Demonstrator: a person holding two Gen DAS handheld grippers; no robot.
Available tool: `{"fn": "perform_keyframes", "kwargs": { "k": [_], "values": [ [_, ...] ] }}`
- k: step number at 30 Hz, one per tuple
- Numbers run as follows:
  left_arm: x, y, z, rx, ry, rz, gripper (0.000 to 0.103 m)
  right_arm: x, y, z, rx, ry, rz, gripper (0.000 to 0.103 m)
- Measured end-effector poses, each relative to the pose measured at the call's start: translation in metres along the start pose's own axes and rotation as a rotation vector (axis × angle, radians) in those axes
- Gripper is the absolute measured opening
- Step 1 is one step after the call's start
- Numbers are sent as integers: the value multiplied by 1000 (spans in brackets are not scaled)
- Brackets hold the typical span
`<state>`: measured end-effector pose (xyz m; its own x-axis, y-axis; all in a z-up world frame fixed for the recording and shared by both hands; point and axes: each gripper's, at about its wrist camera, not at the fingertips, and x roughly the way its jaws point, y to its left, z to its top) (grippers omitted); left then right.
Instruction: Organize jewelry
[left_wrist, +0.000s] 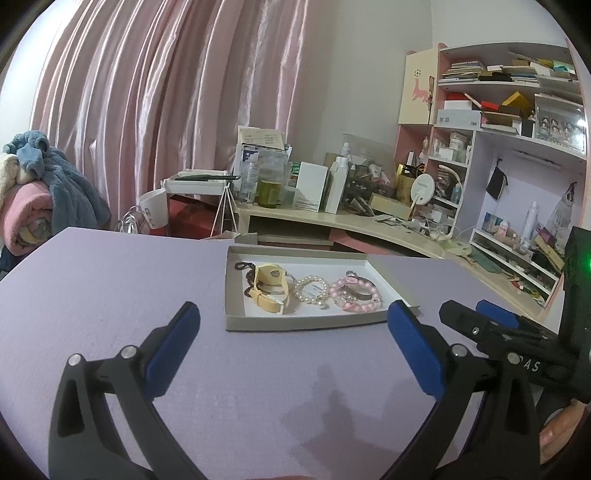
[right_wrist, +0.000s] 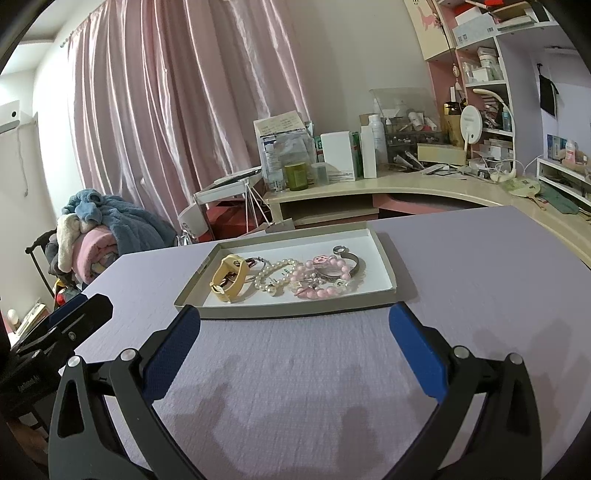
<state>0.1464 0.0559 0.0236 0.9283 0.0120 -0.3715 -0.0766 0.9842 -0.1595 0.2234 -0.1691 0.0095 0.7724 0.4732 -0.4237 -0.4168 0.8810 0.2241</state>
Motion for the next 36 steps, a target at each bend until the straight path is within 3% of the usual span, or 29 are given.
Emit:
{"fn": "perform_keyframes", "kwargs": {
  "k": [36],
  "values": [
    [5,-1,-3,-11,11,8,101,3,-3,-1,1,3,4,102]
  ]
}}
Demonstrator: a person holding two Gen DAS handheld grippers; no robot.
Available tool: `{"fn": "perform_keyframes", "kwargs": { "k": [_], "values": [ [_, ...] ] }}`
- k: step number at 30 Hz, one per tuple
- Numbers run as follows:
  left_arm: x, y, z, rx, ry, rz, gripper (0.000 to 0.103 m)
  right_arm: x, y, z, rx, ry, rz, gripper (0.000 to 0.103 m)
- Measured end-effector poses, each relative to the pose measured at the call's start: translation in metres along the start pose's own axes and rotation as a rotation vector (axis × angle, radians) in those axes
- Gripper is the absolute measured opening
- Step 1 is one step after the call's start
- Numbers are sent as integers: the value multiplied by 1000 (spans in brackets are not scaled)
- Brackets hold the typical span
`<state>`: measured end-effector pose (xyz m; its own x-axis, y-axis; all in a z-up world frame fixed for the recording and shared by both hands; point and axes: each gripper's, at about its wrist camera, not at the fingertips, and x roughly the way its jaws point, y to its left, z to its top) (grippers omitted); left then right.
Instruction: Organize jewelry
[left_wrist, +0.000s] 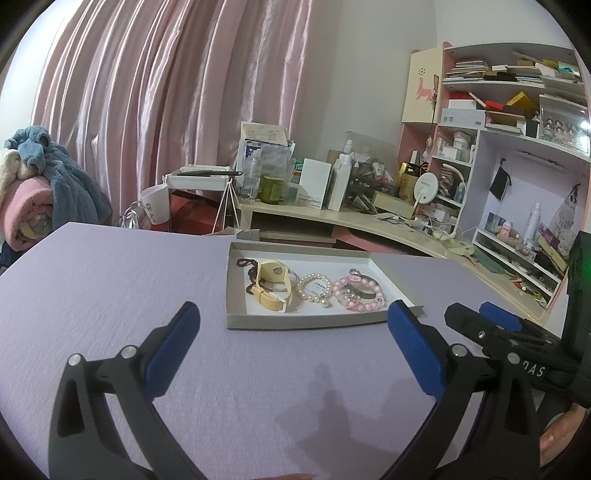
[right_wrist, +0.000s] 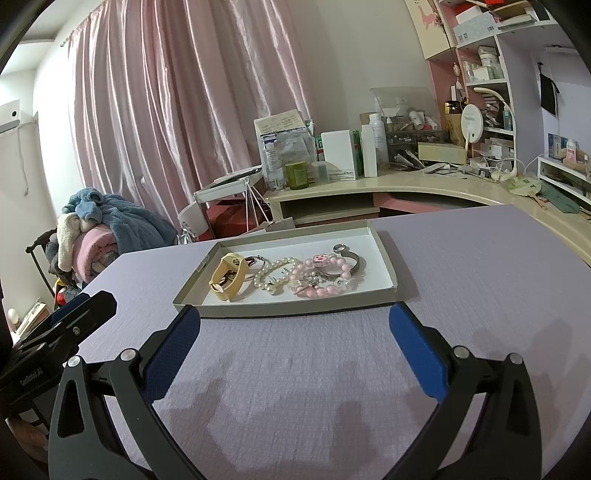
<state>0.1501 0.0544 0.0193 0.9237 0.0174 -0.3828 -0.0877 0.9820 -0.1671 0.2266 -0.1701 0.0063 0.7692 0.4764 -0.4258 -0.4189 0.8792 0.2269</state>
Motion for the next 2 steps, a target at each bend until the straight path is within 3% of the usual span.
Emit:
{"fn": "perform_keyframes", "kwargs": {
  "k": [2],
  "values": [
    [1,0,-1,0,2,-1,101,0,0,0,-1,0,0,102]
  ]
}}
